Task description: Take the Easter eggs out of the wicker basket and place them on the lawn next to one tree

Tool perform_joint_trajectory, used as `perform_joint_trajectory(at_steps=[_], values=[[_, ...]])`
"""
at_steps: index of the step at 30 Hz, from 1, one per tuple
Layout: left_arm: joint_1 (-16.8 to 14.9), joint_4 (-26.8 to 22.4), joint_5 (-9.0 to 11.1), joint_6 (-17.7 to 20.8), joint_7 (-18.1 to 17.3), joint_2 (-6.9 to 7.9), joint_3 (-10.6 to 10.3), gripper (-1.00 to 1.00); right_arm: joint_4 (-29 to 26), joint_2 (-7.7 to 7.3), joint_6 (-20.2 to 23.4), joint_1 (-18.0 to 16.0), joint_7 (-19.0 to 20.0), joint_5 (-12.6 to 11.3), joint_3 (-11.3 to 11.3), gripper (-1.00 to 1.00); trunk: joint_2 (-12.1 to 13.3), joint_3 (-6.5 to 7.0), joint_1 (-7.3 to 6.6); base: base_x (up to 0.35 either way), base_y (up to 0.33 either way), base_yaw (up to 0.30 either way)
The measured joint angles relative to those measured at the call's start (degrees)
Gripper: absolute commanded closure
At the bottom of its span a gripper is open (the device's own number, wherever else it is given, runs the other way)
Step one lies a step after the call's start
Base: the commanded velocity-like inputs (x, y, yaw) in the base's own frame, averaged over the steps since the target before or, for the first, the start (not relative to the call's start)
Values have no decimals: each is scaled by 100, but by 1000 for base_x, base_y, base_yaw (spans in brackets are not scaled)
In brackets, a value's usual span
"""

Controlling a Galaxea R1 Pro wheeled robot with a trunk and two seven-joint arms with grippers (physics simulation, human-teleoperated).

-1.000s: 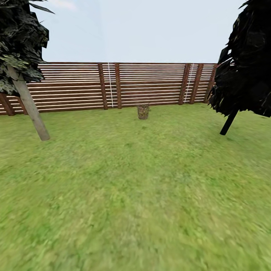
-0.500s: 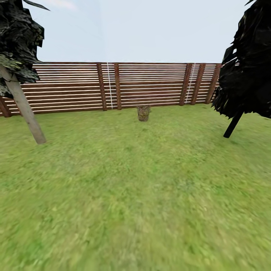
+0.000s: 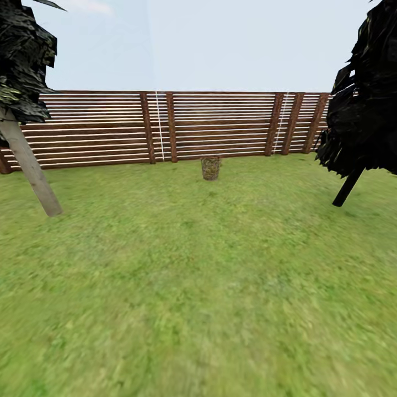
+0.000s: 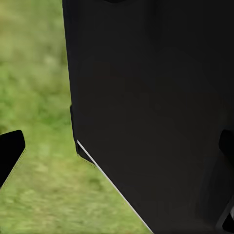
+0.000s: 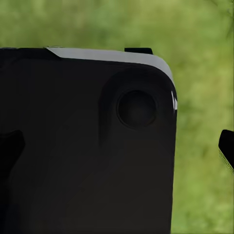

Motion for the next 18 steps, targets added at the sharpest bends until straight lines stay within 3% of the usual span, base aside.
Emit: perform_joint_trajectory(at_steps=[18], values=[[0,0,0,0,6,1,6,-100,11,-21,2,0,1,-12,-6,-100,0,0,0,341,0,0]])
